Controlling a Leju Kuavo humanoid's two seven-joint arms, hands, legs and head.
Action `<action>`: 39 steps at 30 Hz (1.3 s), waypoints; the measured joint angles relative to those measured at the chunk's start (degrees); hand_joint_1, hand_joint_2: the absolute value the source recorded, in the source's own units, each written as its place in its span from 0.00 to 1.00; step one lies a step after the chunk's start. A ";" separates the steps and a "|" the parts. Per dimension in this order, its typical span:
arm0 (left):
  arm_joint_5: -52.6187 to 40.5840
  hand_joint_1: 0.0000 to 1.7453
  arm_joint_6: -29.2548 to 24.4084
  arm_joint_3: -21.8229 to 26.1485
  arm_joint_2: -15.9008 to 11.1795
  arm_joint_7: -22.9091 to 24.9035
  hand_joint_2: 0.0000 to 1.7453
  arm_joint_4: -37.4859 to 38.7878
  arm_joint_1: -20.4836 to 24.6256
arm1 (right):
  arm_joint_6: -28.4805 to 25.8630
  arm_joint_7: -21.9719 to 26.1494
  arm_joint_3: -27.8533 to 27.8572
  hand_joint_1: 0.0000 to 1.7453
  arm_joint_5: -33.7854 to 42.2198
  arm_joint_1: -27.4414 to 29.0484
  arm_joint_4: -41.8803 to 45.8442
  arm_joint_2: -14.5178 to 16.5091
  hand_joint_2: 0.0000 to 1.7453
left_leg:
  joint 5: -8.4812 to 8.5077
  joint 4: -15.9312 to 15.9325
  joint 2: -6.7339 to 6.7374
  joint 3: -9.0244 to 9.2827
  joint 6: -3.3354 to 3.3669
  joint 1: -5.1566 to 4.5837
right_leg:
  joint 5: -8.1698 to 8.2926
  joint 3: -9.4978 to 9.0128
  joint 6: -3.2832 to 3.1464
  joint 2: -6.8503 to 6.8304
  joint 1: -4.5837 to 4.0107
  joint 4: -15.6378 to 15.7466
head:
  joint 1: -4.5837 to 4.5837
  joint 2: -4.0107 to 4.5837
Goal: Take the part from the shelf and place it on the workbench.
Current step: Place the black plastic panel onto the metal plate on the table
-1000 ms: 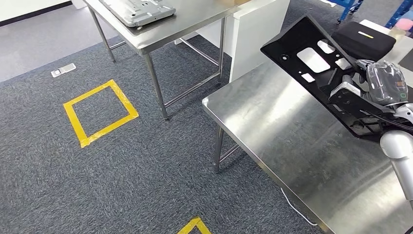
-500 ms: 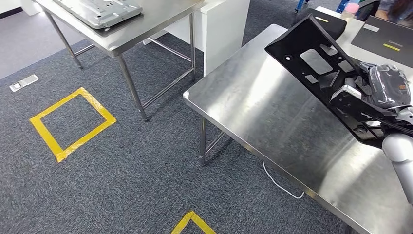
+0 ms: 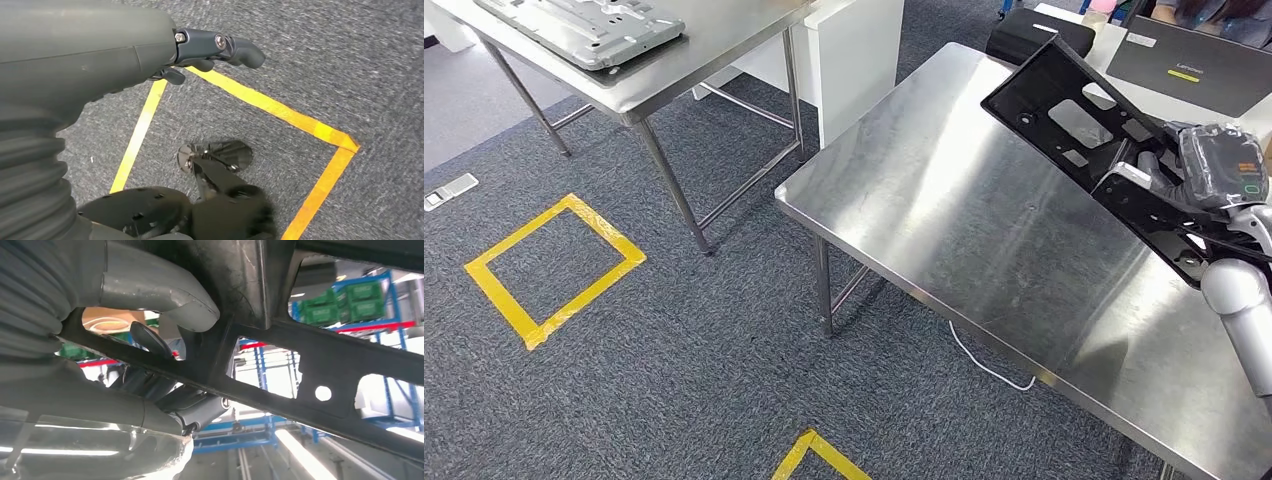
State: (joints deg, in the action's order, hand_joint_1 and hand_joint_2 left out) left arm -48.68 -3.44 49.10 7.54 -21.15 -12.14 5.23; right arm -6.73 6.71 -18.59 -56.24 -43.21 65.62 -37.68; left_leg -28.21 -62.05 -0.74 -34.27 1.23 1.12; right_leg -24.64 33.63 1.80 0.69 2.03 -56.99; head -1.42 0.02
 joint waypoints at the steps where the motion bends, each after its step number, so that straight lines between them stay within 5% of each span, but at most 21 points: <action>1: -0.02 0.00 0.12 0.05 0.07 -0.09 1.00 0.01 -0.01 | -0.08 0.00 -0.01 1.00 -0.18 -0.34 -0.50 -0.05 1.00 | 0.78 2.56 -0.22 1.13 -0.02 0.08 | 0.04 0.22 0.25 0.15 -0.31 -0.16 | 0.03 0.00; 4: -0.10 0.00 0.24 0.13 0.39 -0.10 1.00 0.02 -0.07 | -0.42 -0.04 -0.04 1.00 -0.94 -1.00 -2.06 -0.31 1.00 | 1.19 4.04 -0.32 1.33 -0.04 -0.50 | 0.22 0.92 0.95 0.35 -0.96 -0.33 | 0.07 0.00; 11: -0.55 0.00 0.14 0.20 0.65 0.39 1.00 0.03 0.03 | -1.84 -1.85 -0.36 1.00 -4.18 -2.73 -5.18 -0.41 1.00 | 1.75 3.99 -0.38 0.64 1.08 -1.69 | 1.01 1.31 2.14 0.32 -0.04 0.25 | 0.06 0.00; 35: -1.39 0.00 0.26 0.28 1.05 1.24 1.00 0.03 0.40 | -5.19 -4.16 -0.69 1.00 -9.03 -4.37 -11.80 -0.26 1.00 | 1.96 3.97 -0.36 0.51 1.42 -1.83 | 1.26 1.40 2.50 0.33 0.13 0.38 | 0.04 0.00; 39: -1.46 0.00 0.03 0.28 1.10 1.24 1.00 0.03 0.62 | -5.30 -4.15 -0.34 1.00 -8.73 -4.91 -12.21 -0.21 1.00 | 2.66 4.91 -0.11 0.92 2.67 -1.93 | 1.87 1.20 3.69 0.44 0.48 1.39 | -0.04 0.00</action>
State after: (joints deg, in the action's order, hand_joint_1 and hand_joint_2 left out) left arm -50.14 -3.40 49.37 8.64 -19.91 -12.11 5.85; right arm -12.03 2.56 -18.93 -64.97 -48.11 53.40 -37.89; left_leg -25.55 -57.14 -0.85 -33.35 3.90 -0.81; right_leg -22.78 34.83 5.49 1.13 2.51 -55.61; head -1.45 0.02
